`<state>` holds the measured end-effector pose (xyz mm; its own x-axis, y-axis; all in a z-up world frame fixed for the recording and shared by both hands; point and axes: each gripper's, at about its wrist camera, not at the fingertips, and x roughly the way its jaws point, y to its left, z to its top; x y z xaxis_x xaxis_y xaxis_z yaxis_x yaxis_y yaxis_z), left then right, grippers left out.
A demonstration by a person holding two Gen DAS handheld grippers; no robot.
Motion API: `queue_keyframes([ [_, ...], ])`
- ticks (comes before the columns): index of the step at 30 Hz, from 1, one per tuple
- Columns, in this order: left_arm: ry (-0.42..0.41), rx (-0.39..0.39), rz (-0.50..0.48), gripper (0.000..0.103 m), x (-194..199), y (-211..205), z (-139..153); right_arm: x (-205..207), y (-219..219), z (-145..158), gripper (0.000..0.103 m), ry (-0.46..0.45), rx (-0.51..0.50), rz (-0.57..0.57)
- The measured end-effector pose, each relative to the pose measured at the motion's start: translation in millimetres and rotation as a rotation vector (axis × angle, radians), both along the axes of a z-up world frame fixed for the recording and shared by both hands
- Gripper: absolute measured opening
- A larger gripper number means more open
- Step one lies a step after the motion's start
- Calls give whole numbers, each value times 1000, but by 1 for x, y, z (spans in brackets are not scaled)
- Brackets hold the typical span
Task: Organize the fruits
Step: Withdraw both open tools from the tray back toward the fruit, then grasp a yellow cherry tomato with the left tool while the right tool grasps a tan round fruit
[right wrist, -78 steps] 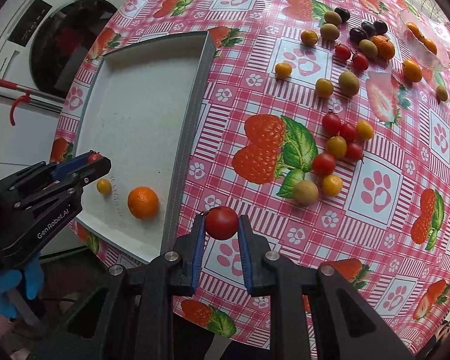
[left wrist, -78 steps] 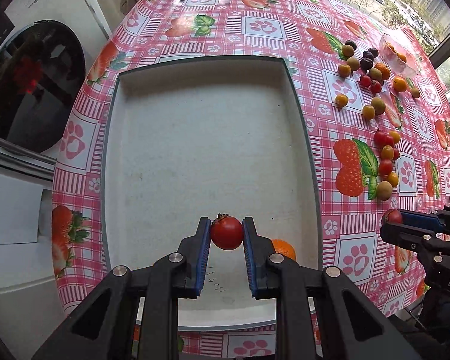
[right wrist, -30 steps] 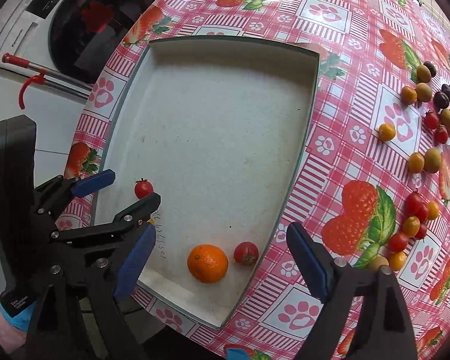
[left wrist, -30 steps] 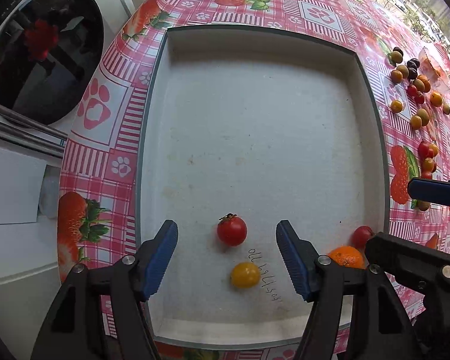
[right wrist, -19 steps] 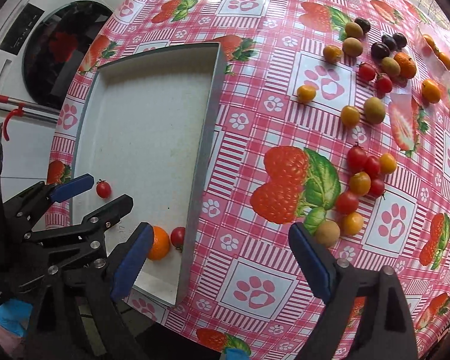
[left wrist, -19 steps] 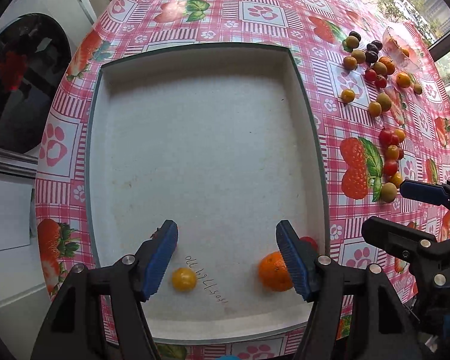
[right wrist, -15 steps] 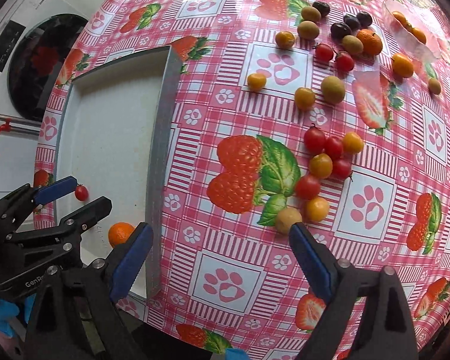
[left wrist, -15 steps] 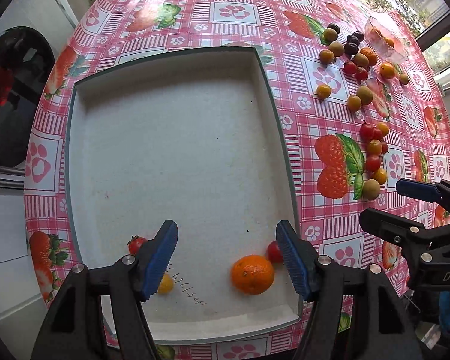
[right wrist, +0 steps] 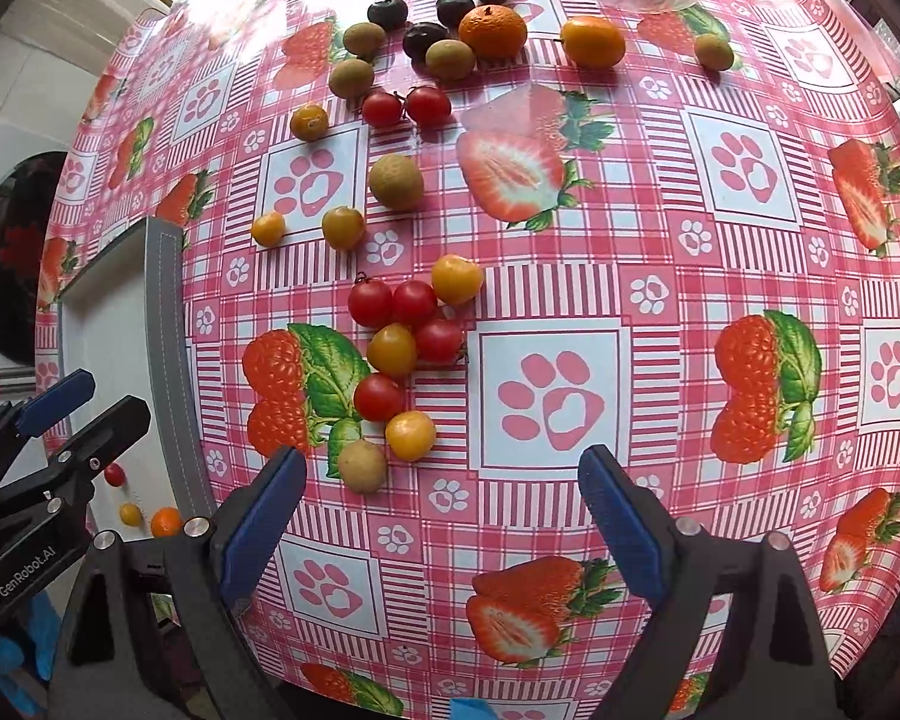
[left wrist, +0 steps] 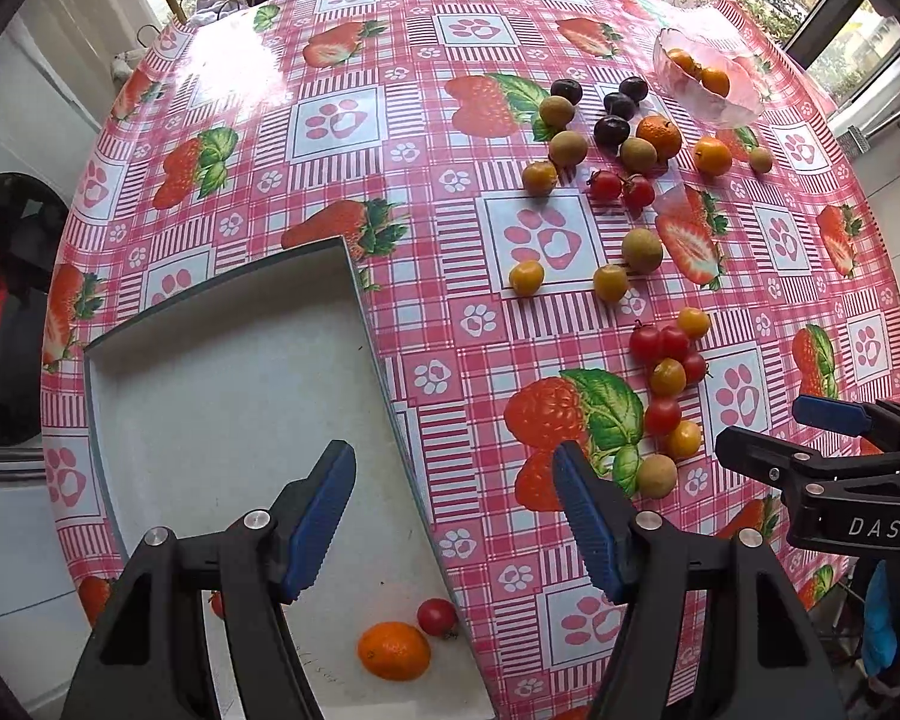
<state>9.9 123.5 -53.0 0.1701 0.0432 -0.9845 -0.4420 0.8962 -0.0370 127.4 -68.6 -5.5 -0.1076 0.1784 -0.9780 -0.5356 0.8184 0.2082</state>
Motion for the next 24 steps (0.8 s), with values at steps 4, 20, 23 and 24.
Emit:
queue_keyframes([
  [4, 12, 36, -22, 69, 24, -4, -8, 17, 3, 2, 94, -7, 6, -21],
  [20, 34, 50, -28, 69, 75, 4, -47, 67, 47, -14, 94, -11, 19, -26],
  [23, 41, 56, -40, 69, 80, 5, -55, 71, 54, -17, 94, -12, 22, -21],
  [24, 43, 56, -40, 69, 82, 5, -58, 72, 57, -19, 93, -11, 23, -20],
])
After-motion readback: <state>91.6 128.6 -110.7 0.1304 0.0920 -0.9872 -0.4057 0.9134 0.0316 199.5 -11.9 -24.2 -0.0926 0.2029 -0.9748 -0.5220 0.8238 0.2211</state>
